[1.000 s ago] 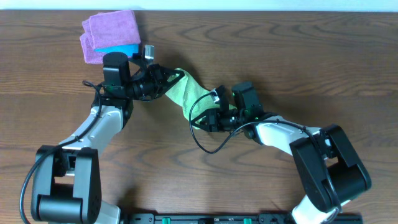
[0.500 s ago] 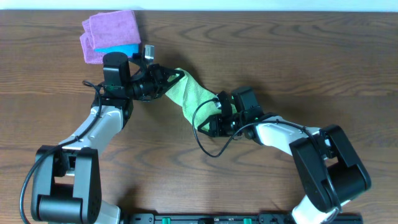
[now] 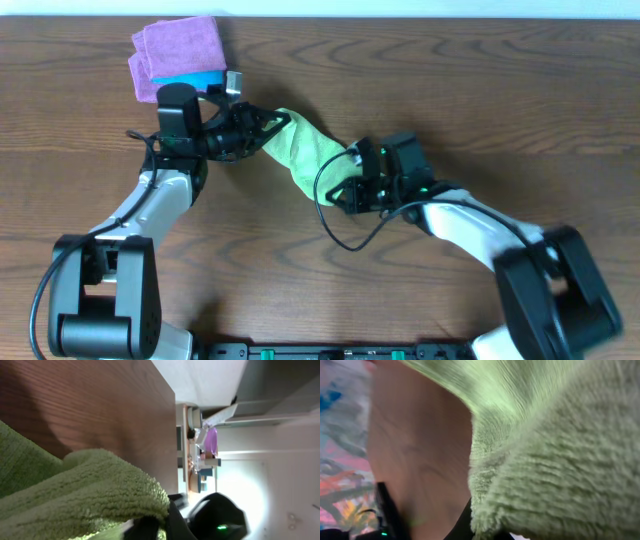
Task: Fold the cloth
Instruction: 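Pull the grippers apart and raise the cloth toward the table's far edge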
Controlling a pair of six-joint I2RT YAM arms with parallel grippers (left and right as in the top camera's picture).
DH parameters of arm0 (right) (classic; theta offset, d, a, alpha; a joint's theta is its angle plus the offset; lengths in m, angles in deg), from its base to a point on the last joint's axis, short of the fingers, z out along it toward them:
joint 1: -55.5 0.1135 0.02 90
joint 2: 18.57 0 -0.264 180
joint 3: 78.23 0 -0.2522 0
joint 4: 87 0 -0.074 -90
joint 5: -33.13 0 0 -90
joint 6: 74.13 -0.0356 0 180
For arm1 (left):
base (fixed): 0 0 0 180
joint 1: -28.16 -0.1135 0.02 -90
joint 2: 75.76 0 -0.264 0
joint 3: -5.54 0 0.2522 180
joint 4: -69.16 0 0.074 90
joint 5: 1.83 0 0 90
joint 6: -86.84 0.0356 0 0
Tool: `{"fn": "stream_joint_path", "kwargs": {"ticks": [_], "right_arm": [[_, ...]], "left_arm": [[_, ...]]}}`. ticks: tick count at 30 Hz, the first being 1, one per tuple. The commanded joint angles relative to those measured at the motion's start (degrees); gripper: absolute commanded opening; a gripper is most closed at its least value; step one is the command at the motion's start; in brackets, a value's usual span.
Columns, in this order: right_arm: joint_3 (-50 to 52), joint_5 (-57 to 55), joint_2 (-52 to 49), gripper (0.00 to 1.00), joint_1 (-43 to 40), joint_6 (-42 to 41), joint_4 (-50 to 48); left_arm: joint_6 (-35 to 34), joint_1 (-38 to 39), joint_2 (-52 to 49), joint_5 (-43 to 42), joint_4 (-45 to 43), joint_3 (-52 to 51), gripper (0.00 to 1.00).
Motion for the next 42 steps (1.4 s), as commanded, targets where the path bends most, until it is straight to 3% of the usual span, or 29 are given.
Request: {"fn": "stream_joint_path", "kwargs": {"ticks": [1, 13, 29, 35, 42], "right_arm": [[0.0, 0.5, 5.8, 0.01, -0.5, 0.1, 1.3], [0.0, -4.7, 20.0, 0.01, -6.2, -1.6, 4.4], [-3.1, -6.0, 20.4, 0.01, -11.1, -4.6, 2.1], [-5.0, -9.6, 20.4, 0.01, -11.5, -4.6, -0.1], [-9.6, -16.3, 16.4, 0.01, -12.3, -3.9, -1.7]], "left_arm": [[2.1, -1.0, 0.3, -5.0, 0.0, 0.9, 0.06], [1.8, -1.6, 1.8, -11.9, -0.4, 0.9, 0.06], [-0.2, -0.9, 2.0, -5.9, -1.2, 0.9, 0.06], [-4.5, -0.9, 2.0, -2.1, -7.2, 1.0, 0.06], [-5.2, -0.9, 2.0, 5.3, -7.8, 2.8, 0.06]]}}
